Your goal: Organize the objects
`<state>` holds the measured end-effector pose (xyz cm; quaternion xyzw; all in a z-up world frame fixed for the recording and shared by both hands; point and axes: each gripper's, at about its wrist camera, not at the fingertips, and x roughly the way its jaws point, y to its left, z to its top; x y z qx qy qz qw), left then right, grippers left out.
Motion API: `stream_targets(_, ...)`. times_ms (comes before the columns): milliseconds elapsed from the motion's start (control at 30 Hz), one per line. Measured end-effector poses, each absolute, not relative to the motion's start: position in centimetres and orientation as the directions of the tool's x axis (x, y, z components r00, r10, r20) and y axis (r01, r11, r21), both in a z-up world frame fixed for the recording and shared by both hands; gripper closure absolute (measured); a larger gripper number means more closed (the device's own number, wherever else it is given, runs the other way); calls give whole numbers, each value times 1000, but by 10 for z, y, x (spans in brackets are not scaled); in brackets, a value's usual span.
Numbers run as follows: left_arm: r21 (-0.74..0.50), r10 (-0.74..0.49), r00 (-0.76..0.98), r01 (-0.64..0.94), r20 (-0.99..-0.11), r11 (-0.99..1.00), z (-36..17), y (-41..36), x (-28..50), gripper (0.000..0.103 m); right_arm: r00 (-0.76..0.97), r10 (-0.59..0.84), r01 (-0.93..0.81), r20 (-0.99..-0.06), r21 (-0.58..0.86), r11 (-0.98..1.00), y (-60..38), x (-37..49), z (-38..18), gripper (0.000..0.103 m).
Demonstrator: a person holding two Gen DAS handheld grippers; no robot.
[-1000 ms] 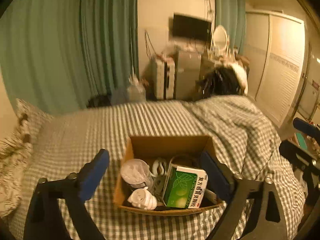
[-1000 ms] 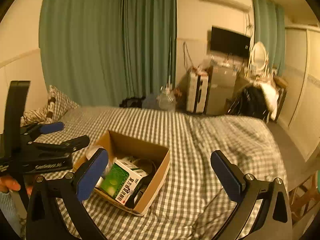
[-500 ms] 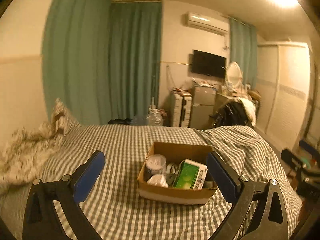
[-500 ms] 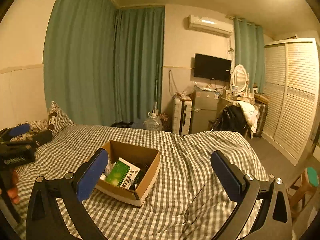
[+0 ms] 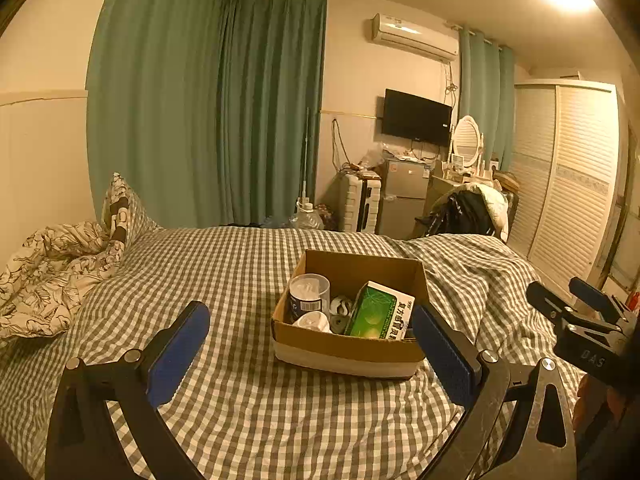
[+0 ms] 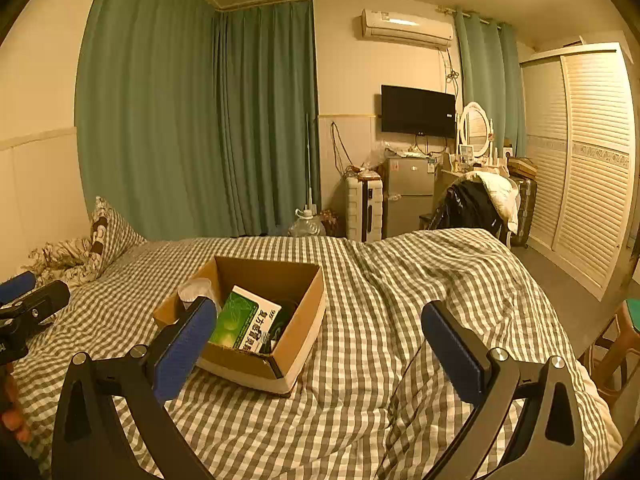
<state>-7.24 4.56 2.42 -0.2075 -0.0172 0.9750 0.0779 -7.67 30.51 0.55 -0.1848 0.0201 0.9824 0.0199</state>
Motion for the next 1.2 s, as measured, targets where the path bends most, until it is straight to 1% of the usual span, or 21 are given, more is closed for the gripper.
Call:
stream_targets(267,-87,166,-889,-142,-427,-986,18,45,-73,0,-926,32,-47,-375,30,-998,303,-77,4,0)
stream_targets(1200,-73,144,-888,-125,-436,-989,17,44,-74,0,-918,9,-23,-397,32,-999,295,-79,0,0)
